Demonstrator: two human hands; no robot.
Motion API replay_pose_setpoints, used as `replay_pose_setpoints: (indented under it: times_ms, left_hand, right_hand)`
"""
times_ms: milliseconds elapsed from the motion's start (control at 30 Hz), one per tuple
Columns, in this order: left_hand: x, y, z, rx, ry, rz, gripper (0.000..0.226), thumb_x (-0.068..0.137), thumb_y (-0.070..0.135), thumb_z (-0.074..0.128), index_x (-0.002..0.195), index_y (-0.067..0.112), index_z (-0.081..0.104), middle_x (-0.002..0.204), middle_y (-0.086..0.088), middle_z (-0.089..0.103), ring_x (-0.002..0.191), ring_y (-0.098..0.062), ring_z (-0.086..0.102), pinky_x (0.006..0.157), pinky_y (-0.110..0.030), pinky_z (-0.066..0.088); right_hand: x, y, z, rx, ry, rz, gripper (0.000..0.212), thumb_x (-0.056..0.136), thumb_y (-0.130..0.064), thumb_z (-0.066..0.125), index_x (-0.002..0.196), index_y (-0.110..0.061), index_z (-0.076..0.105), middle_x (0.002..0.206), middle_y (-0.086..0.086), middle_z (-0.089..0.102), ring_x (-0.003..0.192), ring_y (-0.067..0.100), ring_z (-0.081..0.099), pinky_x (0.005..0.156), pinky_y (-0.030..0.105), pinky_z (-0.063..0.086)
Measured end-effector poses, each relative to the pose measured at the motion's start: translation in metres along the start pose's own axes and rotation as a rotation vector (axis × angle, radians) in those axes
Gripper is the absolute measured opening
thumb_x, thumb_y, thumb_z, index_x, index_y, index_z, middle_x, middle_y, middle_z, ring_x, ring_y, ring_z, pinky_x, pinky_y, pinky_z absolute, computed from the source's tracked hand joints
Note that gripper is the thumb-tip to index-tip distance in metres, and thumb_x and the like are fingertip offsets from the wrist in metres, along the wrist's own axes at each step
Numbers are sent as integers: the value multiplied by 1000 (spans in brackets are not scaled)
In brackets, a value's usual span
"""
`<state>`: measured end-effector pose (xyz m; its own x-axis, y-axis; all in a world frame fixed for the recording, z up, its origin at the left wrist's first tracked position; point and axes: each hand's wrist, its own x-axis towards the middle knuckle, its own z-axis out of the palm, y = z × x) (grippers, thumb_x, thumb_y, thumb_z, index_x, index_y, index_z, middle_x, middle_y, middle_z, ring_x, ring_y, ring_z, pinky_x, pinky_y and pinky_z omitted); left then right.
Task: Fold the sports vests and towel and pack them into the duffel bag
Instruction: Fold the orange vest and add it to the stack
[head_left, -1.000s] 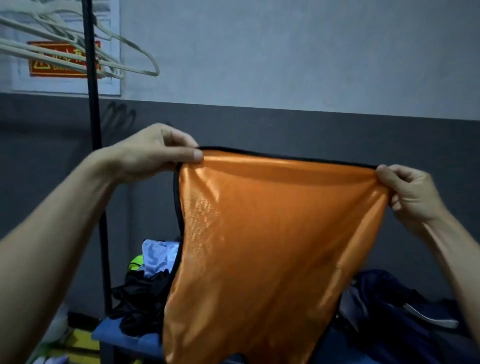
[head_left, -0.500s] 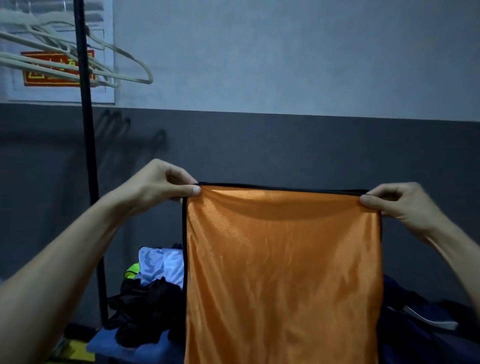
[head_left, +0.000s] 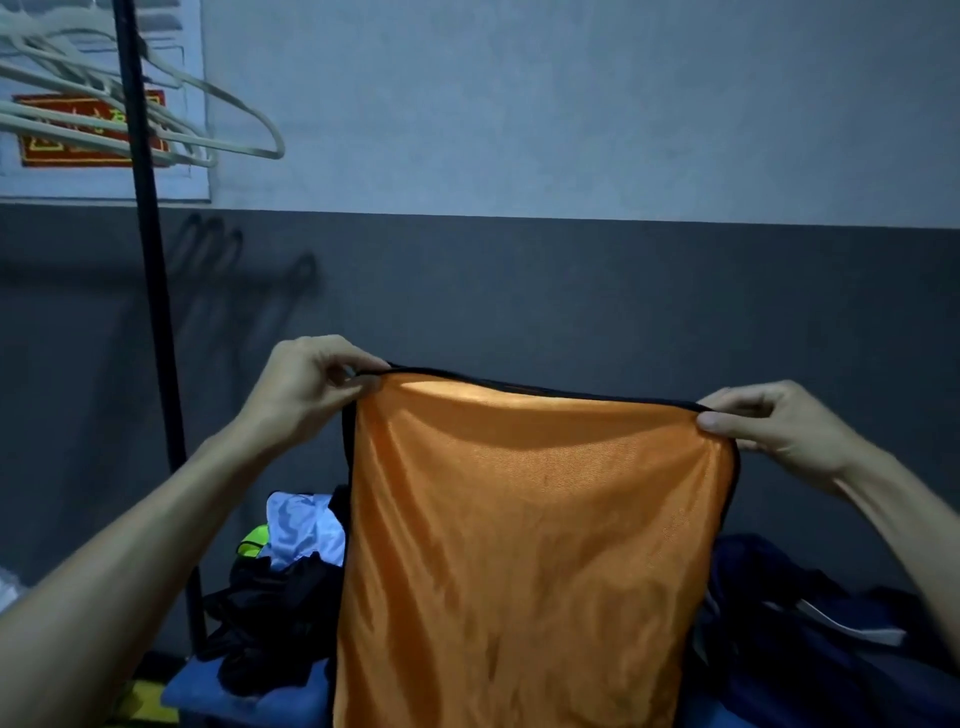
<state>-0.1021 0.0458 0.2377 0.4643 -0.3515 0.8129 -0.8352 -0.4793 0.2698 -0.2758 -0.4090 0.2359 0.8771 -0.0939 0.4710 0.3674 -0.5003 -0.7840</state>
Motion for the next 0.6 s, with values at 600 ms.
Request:
replay_pose_setpoints:
  times_ms: [600]
  left_hand:
    - [3,6,3,-480,-182,-336,13,84,6,79,91,16,83,85,-2,79,80,-8,72,78,-18,58]
  right_hand:
    - [2,16,9,-90,188,60,27,66,-21,87,89,-8,81,90,3,79,86,13,75,83,28,53]
